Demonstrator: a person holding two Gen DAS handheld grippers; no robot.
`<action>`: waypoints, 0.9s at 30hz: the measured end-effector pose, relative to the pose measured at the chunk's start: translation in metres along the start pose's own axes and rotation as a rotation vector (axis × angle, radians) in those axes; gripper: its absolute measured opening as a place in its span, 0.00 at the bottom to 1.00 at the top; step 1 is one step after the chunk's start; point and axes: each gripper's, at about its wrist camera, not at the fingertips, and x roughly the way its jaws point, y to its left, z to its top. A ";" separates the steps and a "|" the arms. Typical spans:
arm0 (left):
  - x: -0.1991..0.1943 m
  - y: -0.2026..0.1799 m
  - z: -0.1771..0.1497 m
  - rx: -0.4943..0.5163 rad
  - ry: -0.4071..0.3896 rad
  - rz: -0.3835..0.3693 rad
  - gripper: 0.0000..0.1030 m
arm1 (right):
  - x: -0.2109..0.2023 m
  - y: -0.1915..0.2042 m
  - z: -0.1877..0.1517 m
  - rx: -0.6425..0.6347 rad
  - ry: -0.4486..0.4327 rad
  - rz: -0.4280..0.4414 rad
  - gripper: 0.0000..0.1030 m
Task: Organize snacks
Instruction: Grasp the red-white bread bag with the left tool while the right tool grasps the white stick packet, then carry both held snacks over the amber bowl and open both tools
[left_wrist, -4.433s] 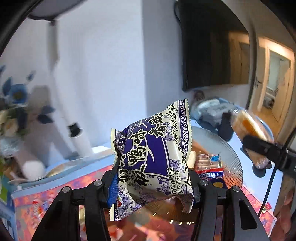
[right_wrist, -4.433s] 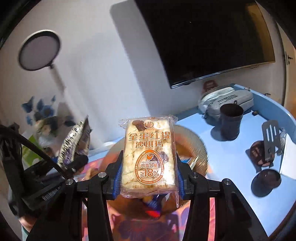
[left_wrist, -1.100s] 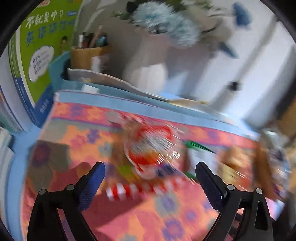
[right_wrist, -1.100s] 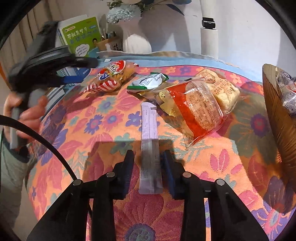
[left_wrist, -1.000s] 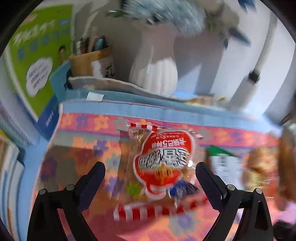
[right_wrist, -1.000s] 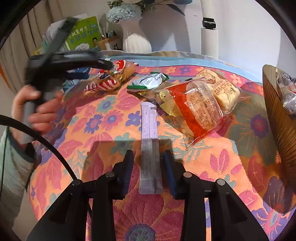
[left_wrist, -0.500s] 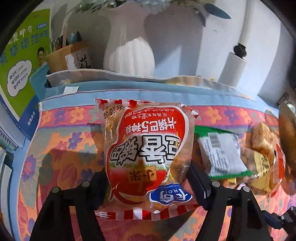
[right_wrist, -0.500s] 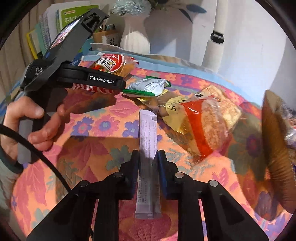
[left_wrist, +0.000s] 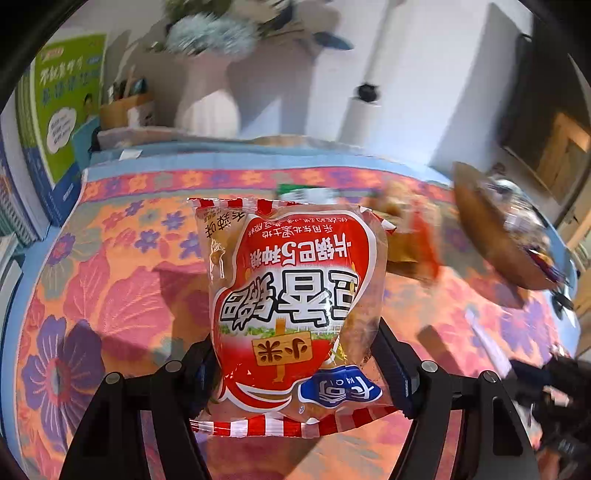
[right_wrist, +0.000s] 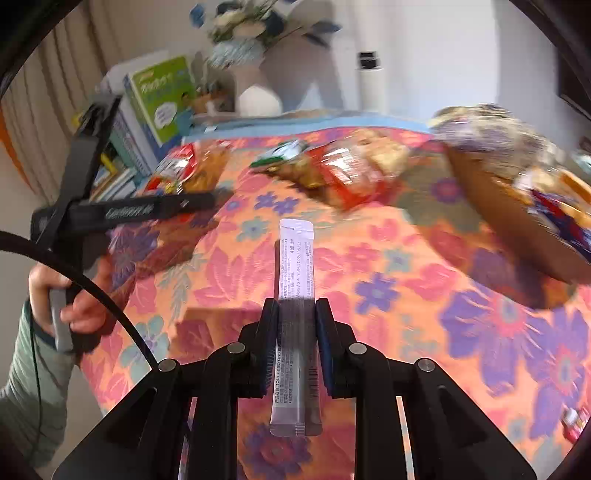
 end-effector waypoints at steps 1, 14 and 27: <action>-0.002 -0.008 0.002 0.015 -0.007 -0.004 0.70 | -0.008 -0.004 -0.001 0.010 -0.013 -0.003 0.19; -0.044 -0.134 0.057 0.228 -0.119 -0.129 0.70 | -0.128 -0.073 0.014 0.156 -0.289 -0.118 0.19; 0.015 -0.260 0.140 0.349 -0.119 -0.264 0.70 | -0.149 -0.184 0.059 0.445 -0.417 -0.210 0.19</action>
